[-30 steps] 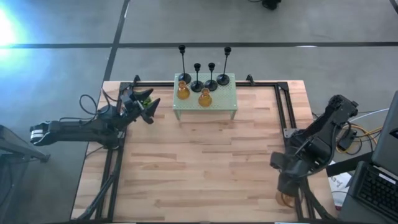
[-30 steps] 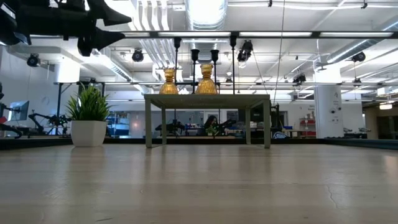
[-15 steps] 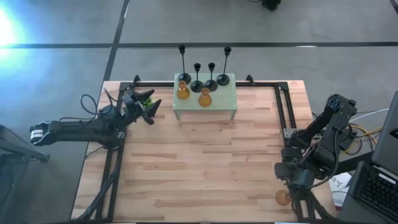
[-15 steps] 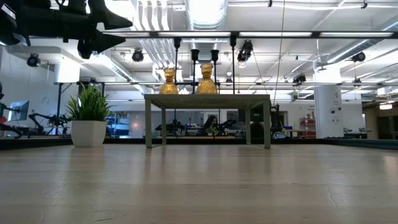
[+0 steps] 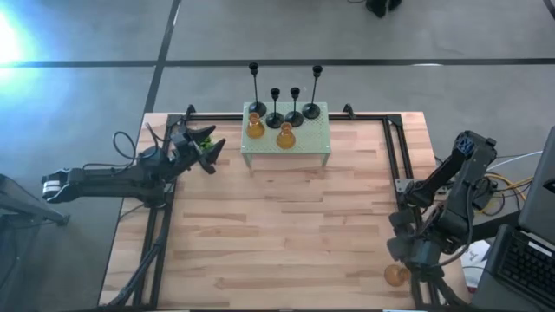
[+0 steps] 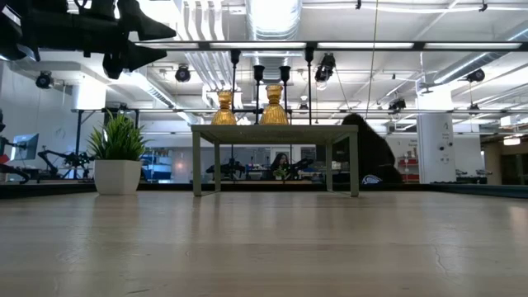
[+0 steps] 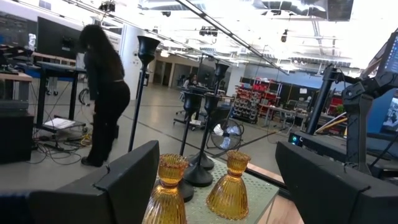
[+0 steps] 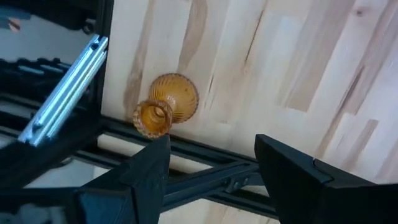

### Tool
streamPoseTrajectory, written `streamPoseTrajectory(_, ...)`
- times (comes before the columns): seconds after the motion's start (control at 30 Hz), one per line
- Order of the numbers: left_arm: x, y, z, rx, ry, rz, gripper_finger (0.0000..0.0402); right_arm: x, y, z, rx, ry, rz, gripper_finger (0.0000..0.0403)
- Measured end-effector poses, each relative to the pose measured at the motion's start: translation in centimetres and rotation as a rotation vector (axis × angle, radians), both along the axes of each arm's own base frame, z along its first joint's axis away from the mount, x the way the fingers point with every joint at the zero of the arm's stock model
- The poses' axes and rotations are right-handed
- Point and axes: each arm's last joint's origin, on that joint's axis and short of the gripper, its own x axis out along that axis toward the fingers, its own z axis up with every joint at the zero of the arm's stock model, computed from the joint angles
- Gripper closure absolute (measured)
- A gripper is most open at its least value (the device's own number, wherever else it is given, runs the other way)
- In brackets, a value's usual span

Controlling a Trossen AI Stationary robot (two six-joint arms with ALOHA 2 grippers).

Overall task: Pick & Place candle stick holders
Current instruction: Put the orange glass candle holder on the shelf aligned with the other orange glass candle holders

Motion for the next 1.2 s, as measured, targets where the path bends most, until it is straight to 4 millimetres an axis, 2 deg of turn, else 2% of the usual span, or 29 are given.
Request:
streamPoseTrajectory(0.33, 0.0, 0.0, 0.0, 0.000, -0.001, 0.000, 0.0076, 0.3, 1.3, -3.1, 0.106, 0.020, -0.127, 0.0177)
streamPoseTrajectory(0.57, 0.0, 0.0, 0.0, 0.001, -0.003, 0.000, 0.0076, -1.0, 1.3, -5.1, 0.047, 0.090, -0.244, 0.0177)
streamPoseTrajectory(0.77, 0.0, 0.0, 0.0, 0.001, -0.003, 0.000, 0.0076, -1.9, 2.0, -4.9, 0.073, 0.113, -0.289, 0.0177)
streamPoseTrajectory(0.97, 0.0, 0.0, 0.0, 0.000, -0.002, 0.000, 0.0076, -1.7, 2.9, -4.2, 0.088, 0.086, -0.306, 0.0182)
streamPoseTrajectory(1.2, 0.0, 0.0, 0.0, 0.000, -0.002, 0.000, 0.0076, -1.3, 3.9, -5.3, 0.040, 0.105, -0.263, 0.0201)
